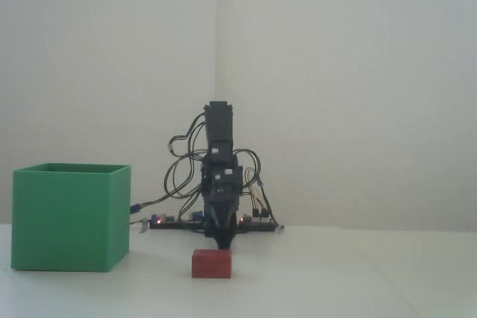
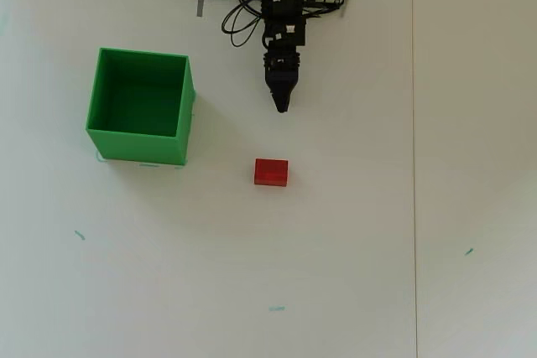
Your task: Grasp a red block and put it in the green bin.
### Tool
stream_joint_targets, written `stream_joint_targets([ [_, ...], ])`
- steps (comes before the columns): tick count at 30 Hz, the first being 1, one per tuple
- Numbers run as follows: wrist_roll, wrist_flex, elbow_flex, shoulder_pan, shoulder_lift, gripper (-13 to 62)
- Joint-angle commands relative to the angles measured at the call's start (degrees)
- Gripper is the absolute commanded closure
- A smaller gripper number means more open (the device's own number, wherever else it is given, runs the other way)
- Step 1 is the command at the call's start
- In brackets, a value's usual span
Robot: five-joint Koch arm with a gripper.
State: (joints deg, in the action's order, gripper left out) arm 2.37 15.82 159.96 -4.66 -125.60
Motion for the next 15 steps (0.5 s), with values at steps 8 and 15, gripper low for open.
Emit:
stream_joint_targets([
  [8, 0.1, 36.2, -55.5, -4.7, 17.1, 17.9],
  [15, -0.4, 50.7, -74.8, -8.5, 27.6, 13.6],
])
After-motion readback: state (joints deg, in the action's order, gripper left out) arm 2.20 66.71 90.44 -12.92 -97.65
